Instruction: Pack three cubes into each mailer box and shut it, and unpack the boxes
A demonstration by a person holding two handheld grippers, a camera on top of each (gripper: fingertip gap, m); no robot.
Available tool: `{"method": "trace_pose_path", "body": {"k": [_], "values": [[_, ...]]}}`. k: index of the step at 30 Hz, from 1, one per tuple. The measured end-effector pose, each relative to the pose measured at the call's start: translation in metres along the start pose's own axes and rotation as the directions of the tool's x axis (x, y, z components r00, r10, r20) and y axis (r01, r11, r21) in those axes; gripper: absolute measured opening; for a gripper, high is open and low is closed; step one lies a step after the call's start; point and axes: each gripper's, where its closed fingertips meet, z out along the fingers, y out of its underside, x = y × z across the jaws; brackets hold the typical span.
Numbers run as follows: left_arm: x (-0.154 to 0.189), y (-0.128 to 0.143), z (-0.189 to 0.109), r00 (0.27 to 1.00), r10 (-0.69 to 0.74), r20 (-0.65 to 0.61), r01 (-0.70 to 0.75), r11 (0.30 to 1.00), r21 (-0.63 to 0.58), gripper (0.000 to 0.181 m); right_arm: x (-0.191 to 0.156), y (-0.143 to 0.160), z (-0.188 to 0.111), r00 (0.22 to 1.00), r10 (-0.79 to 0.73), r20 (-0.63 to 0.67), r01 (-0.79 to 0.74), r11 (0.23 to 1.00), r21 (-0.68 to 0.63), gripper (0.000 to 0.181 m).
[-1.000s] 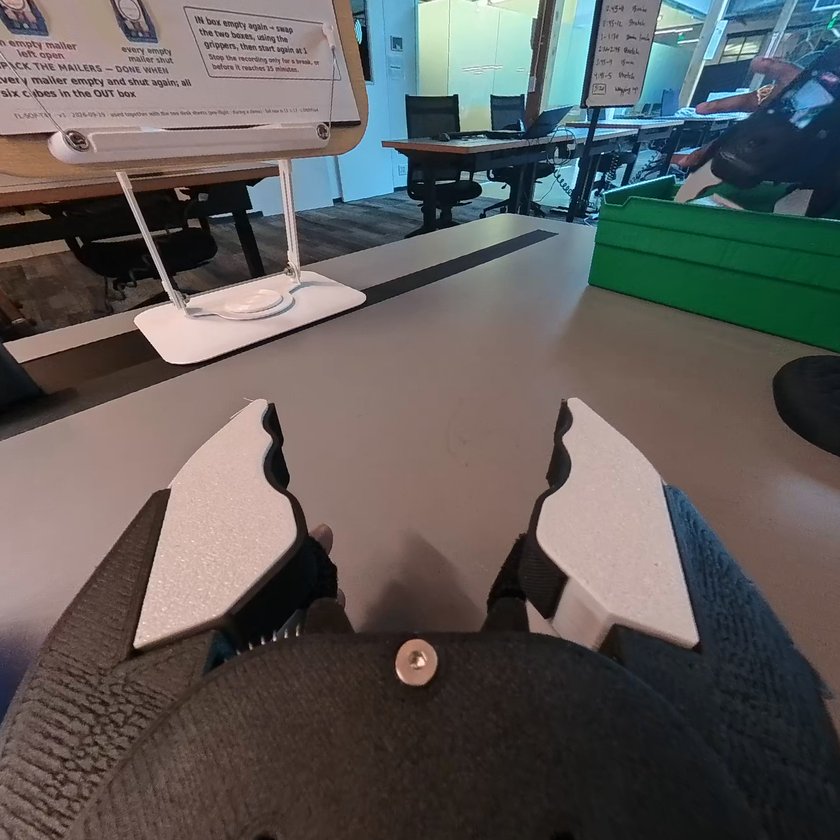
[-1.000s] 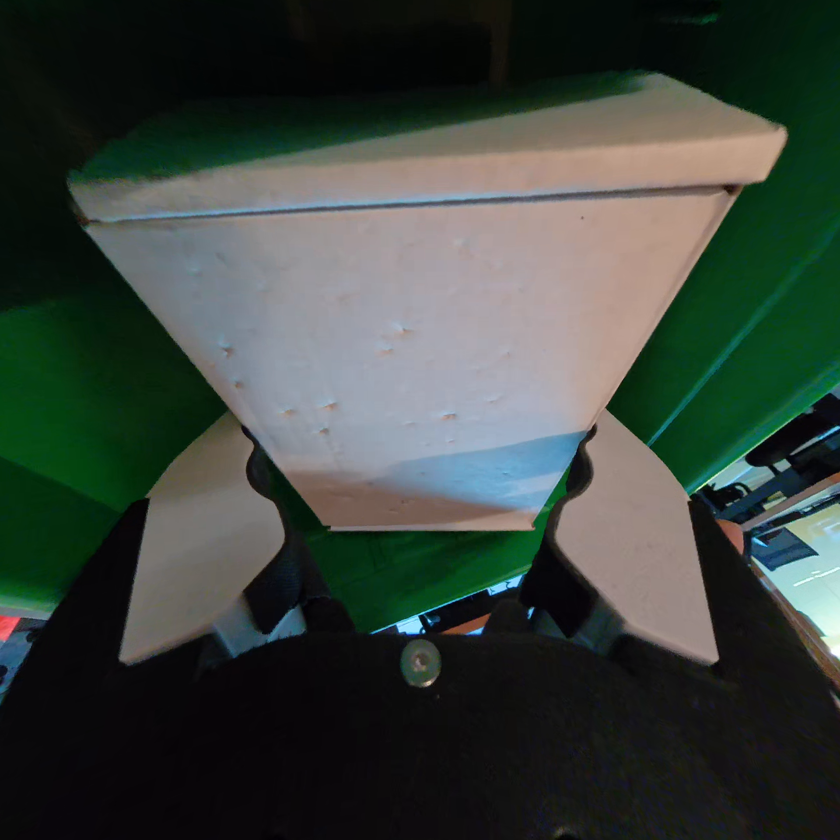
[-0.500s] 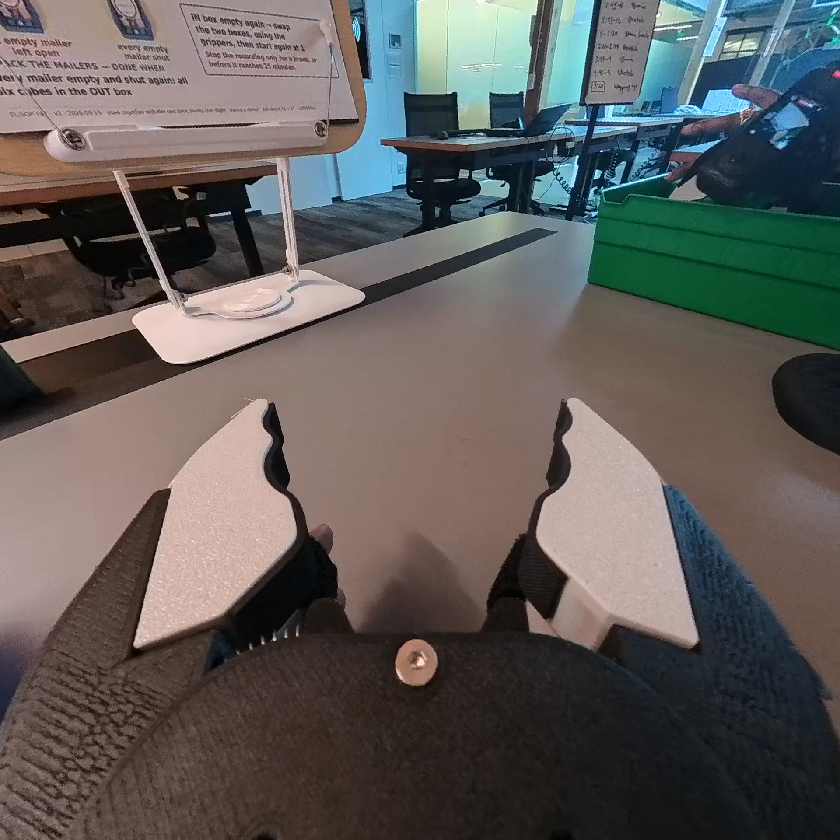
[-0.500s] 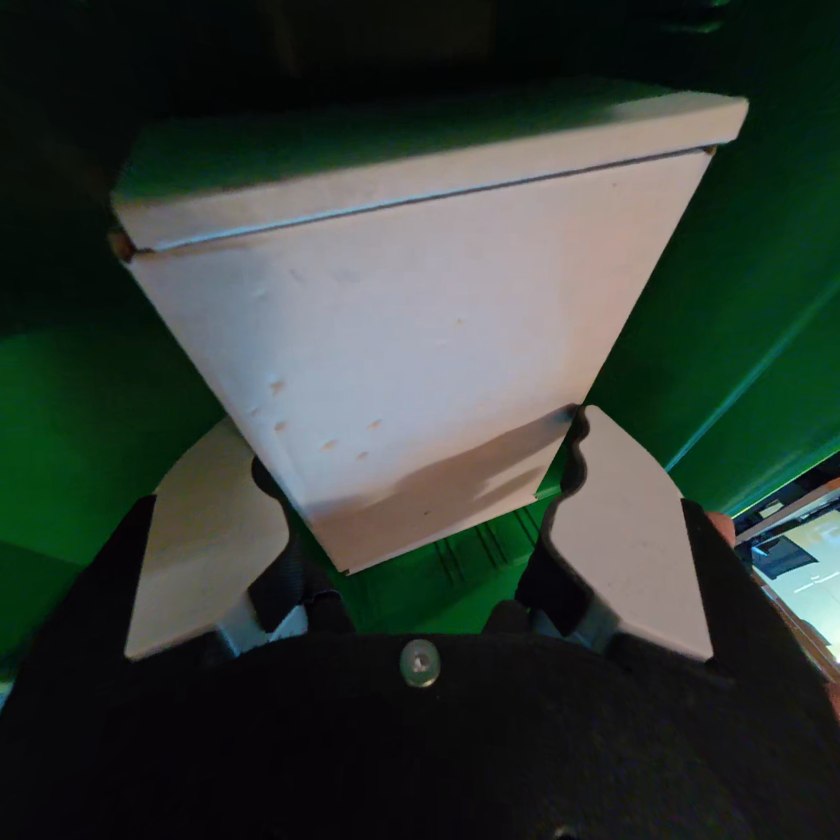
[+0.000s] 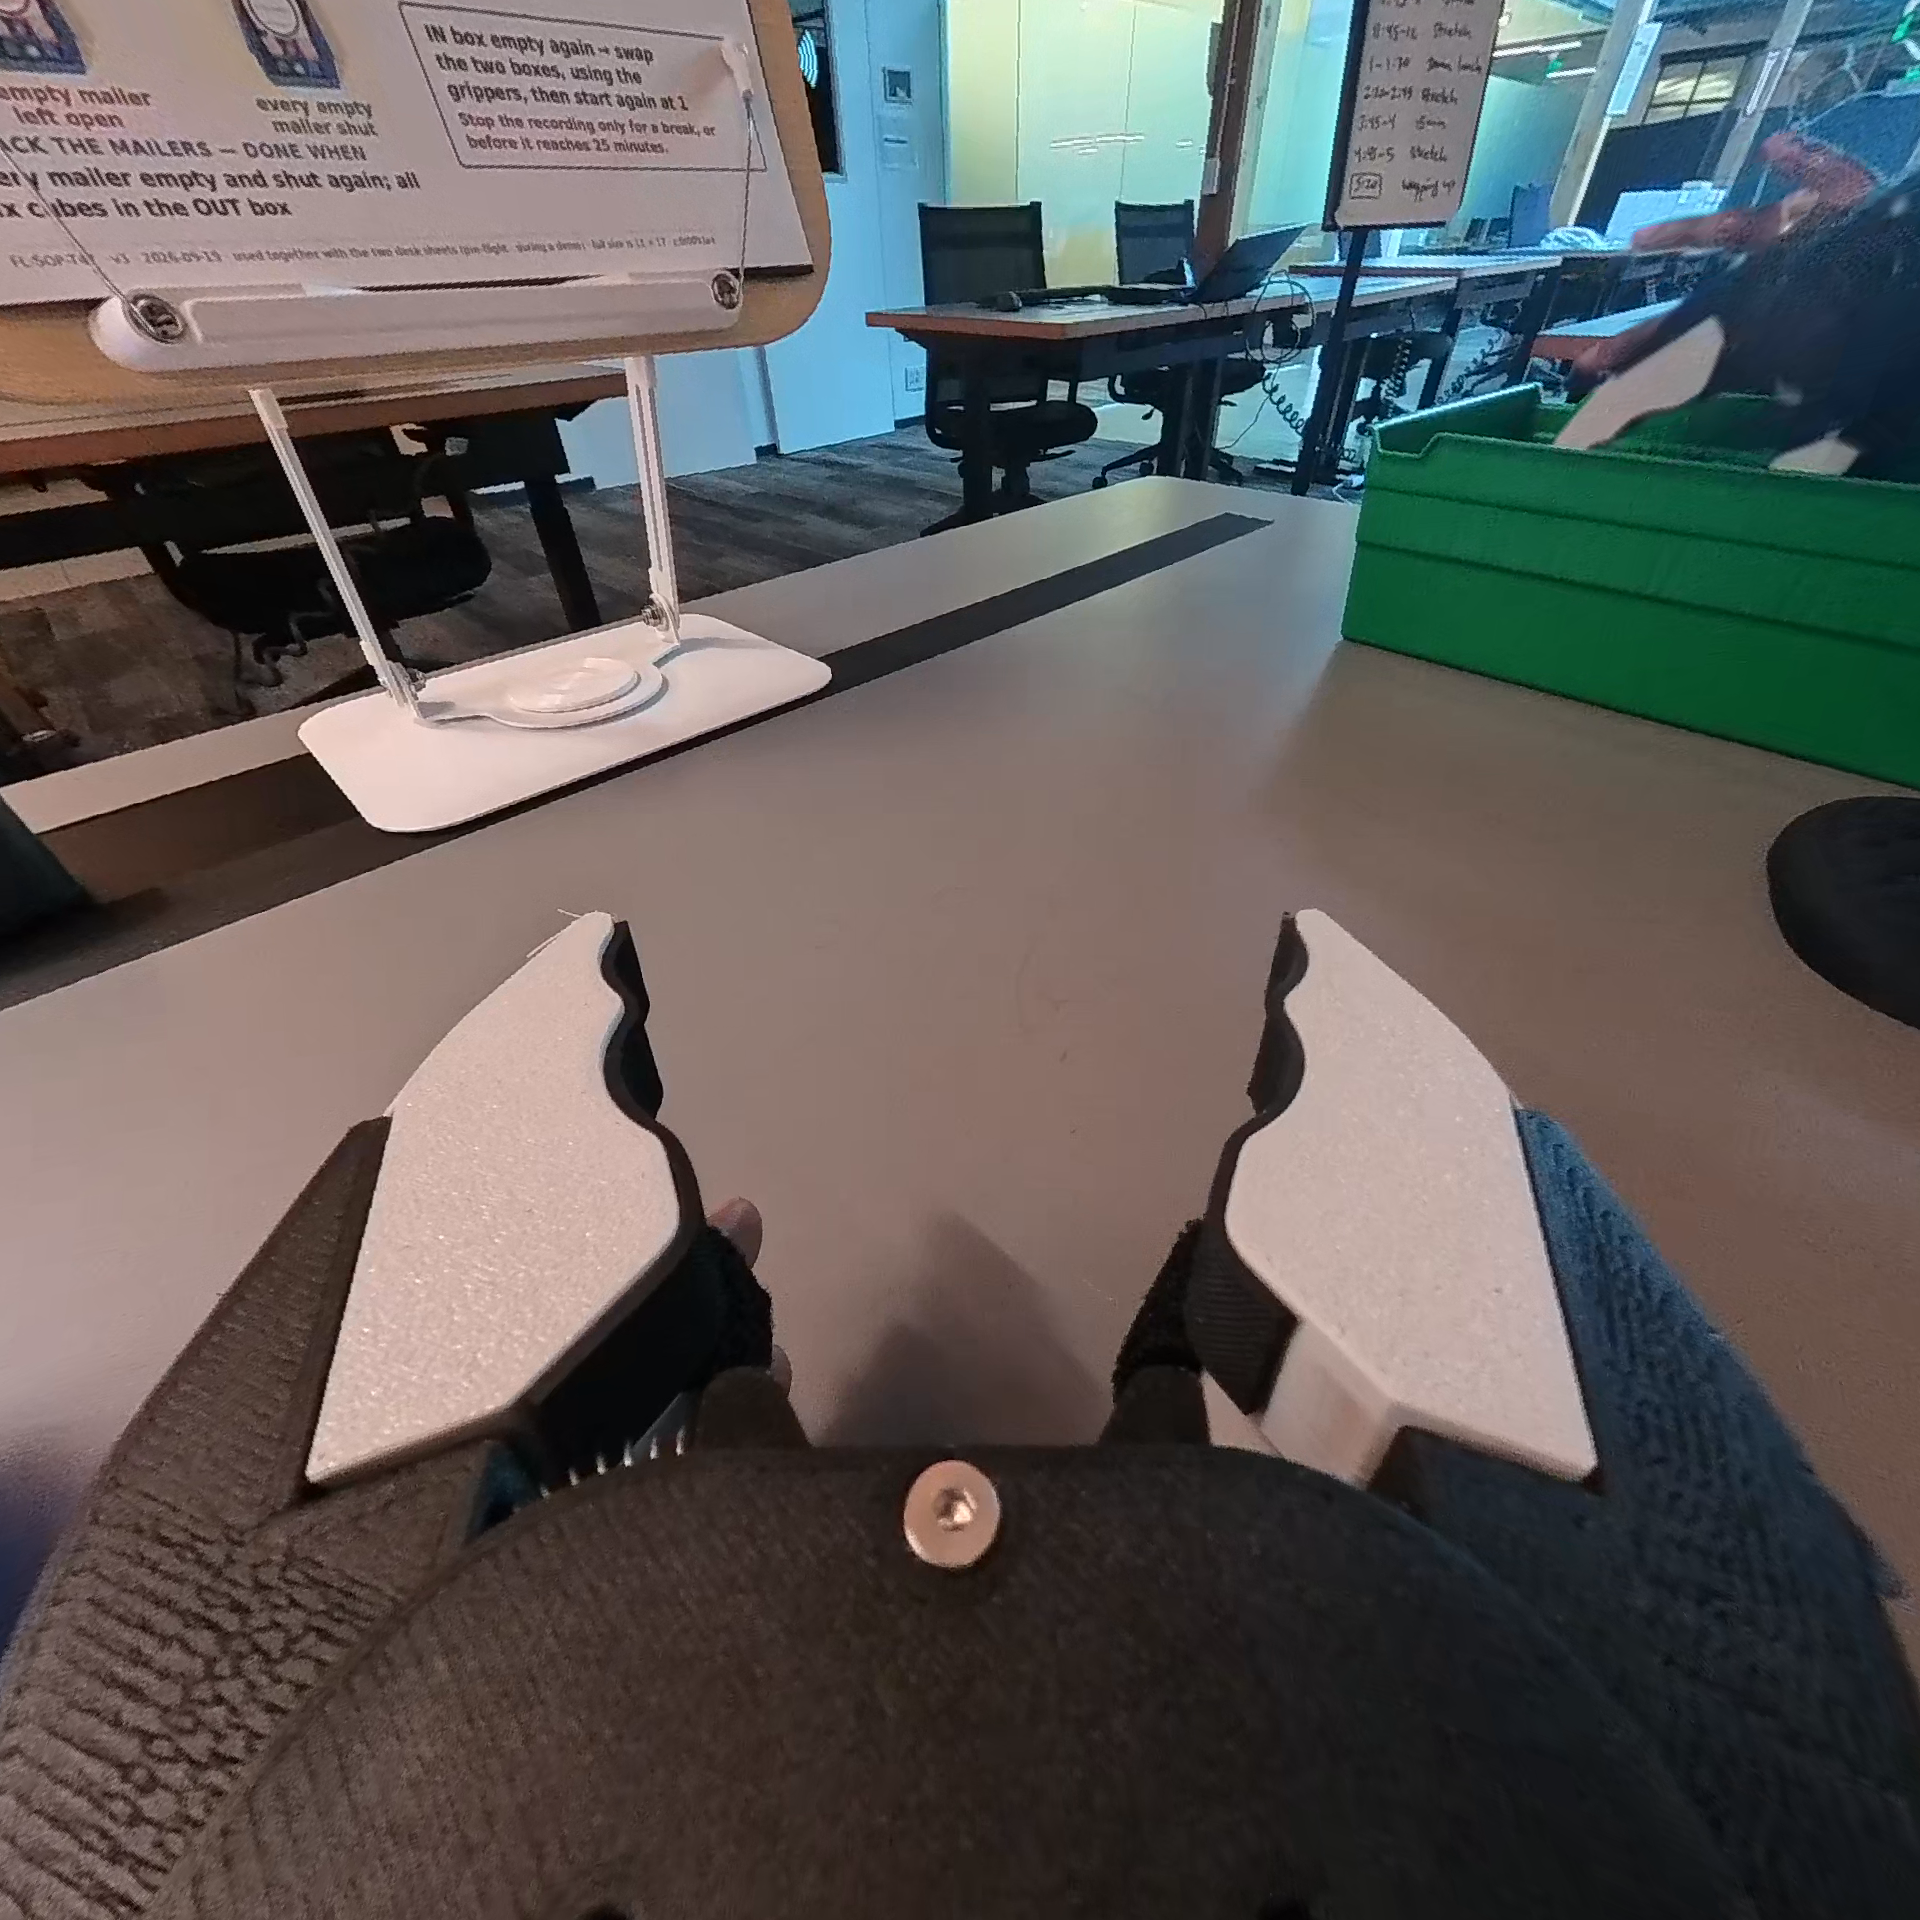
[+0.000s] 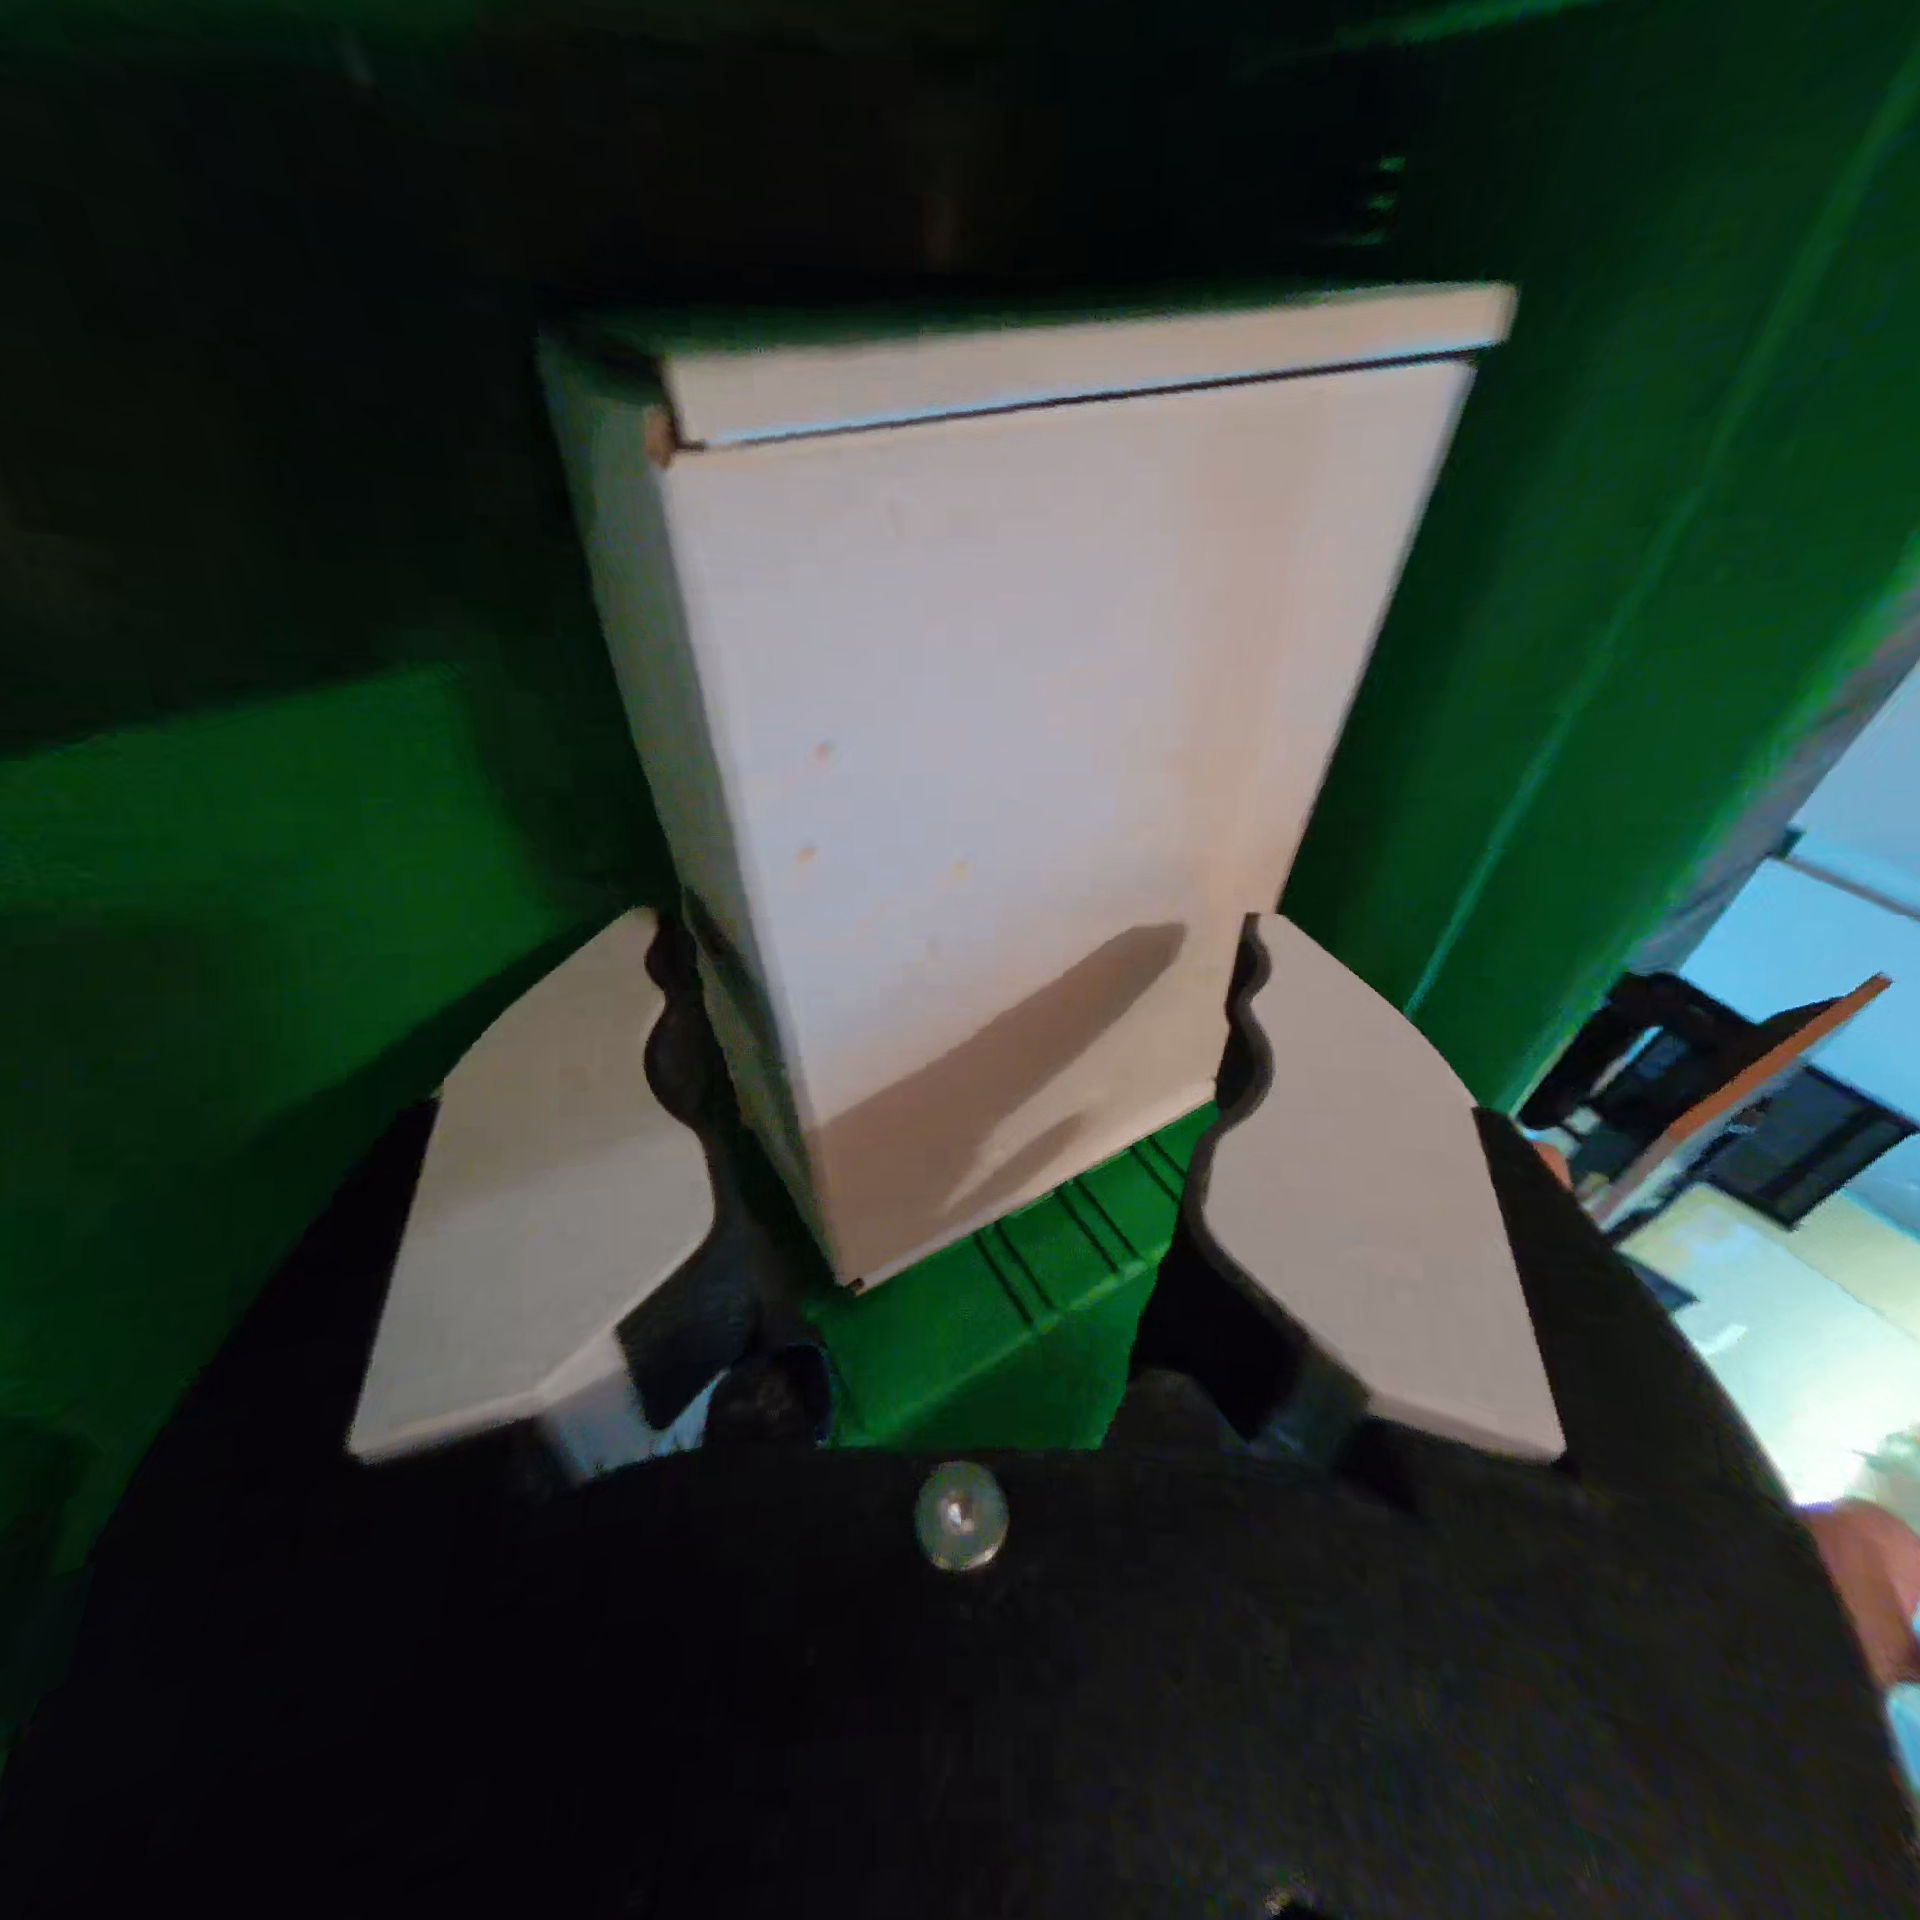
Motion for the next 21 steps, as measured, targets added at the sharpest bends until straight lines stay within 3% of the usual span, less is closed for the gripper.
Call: {"method": "trace_pose_path", "body": {"k": [3, 6, 8, 14, 17, 21], "values": [[0.0, 0.0, 0.0, 1.0, 0.0, -0.002, 0.0, 1.0, -0.002, 0.113, 0.017, -0.022, -0.03, 0.969, 0.242, -0.042, -0.228, 0.949, 0.218, 0.117], [0.0, 0.001, 0.0, 1.0, 0.001, -0.002, -0.001, 1.0, -0.006, 0.113, 0.034, -0.063, -0.087, 0.854, 0.52, 0.027, -0.457, 0.724, 0.517, 0.123], [0.001, 0.001, 0.0, 1.0, 0.008, -0.004, -0.008, 1.0, -0.007, 0.113, 0.036, -0.095, -0.127, 0.777, 0.617, 0.124, -0.531, 0.537, 0.655, 0.122], [0.004, 0.002, 0.0, 0.999, 0.031, -0.008, -0.031, 0.999, -0.015, 0.113, -0.018, -0.212, -0.229, 0.753, 0.49, 0.439, -0.547, 0.096, 0.831, 0.121], [0.007, 0.003, 0.0, 0.999, 0.044, -0.016, -0.044, 0.999, -0.018, 0.112, -0.044, -0.253, -0.237, 0.742, 0.4, 0.538, -0.572, -0.043, 0.819, 0.114], [0.01, 0.004, 0.001, 0.998, 0.067, -0.022, -0.067, 0.997, -0.028, 0.111, -0.076, -0.303, -0.203, 0.686, 0.185, 0.704, -0.68, -0.18, 0.711, 0.121]]}}
